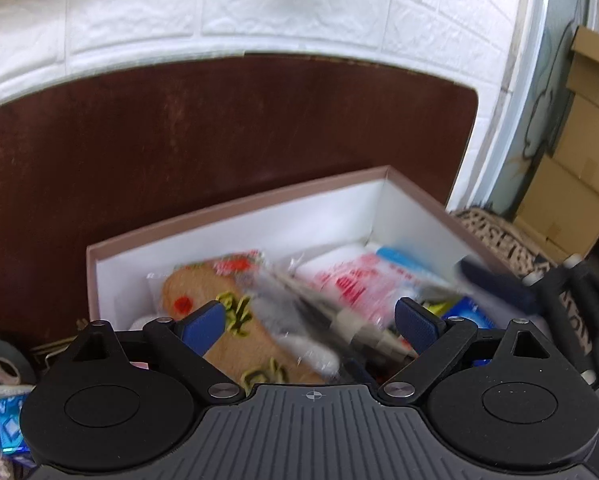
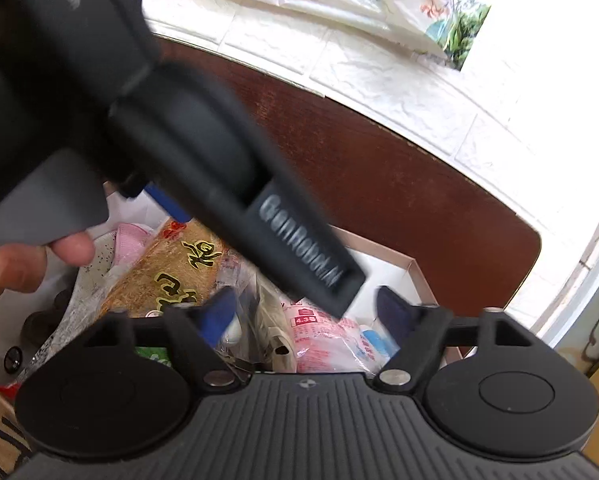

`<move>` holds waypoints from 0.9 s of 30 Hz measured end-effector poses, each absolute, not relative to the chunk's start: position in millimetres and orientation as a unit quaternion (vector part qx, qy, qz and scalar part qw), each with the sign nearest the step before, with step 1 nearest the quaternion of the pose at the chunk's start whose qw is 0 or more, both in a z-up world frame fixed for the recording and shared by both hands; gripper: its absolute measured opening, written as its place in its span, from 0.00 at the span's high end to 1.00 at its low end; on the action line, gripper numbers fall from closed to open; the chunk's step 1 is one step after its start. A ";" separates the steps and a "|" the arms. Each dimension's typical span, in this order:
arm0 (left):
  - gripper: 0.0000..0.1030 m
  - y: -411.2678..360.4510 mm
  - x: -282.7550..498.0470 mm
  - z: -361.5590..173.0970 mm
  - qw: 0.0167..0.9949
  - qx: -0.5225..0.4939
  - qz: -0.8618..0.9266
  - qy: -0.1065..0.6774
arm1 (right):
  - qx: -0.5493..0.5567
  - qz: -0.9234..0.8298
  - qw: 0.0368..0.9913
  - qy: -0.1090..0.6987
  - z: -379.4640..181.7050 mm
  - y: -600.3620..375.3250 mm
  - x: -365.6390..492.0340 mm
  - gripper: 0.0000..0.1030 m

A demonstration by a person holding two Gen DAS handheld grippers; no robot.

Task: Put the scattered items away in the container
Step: 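Open the left tool to drop the pouch into the box, then withdraw the left tool from the box toward the green snack packet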

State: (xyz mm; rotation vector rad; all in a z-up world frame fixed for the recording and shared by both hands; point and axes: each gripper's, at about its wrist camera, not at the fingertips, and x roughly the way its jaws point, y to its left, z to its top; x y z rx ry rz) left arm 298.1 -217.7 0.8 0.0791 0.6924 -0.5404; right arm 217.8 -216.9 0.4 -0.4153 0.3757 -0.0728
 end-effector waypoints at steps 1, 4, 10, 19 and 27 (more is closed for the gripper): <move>0.05 -216.4 296.9 -1.1 0.904 0.039 -0.261 0.336 | -0.207 -0.035 0.960 0.184 -0.3 -215.8 214.8 0.09; 0.03 -213.8 291.7 -3.5 0.906 0.038 -0.257 0.335 | -0.211 -0.031 0.960 0.183 -2.7 -212.3 207.3 0.03; 0.01 -207.0 280.0 -1.6 0.910 0.045 -0.246 0.330 | -0.216 -0.026 0.958 0.188 -6.8 -206.0 196.7 0.01; 0.01 -192.6 264.1 11.8 0.920 0.052 -0.231 0.313 | -0.206 0.022 0.964 0.164 3.2 -192.2 173.2 0.00; 0.01 -173.8 246.2 19.5 0.926 0.056 -0.219 0.301 | -0.185 0.094 0.970 0.127 8.5 -182.4 144.5 0.01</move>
